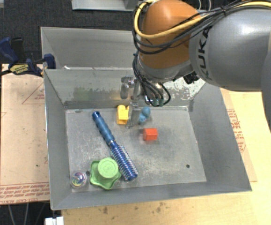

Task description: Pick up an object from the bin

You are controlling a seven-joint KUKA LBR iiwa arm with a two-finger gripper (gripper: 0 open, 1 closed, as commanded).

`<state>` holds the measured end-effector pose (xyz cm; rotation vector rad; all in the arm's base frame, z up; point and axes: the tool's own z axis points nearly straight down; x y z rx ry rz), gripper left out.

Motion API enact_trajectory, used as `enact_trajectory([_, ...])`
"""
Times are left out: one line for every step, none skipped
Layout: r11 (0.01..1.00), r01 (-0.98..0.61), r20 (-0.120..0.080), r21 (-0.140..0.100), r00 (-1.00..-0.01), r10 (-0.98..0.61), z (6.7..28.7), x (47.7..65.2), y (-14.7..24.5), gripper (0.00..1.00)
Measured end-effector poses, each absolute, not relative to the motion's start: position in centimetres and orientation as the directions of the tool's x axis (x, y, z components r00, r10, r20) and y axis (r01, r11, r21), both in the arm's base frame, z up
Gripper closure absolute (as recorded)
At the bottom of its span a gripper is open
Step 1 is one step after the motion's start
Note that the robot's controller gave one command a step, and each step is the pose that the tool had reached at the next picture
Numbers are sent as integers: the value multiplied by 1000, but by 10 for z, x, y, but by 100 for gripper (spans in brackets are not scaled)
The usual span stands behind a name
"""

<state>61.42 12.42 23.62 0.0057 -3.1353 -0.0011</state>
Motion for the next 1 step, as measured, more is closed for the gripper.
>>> enact_trajectory([944, 331, 8, 1, -944, 331, 70, 624, 137, 0])
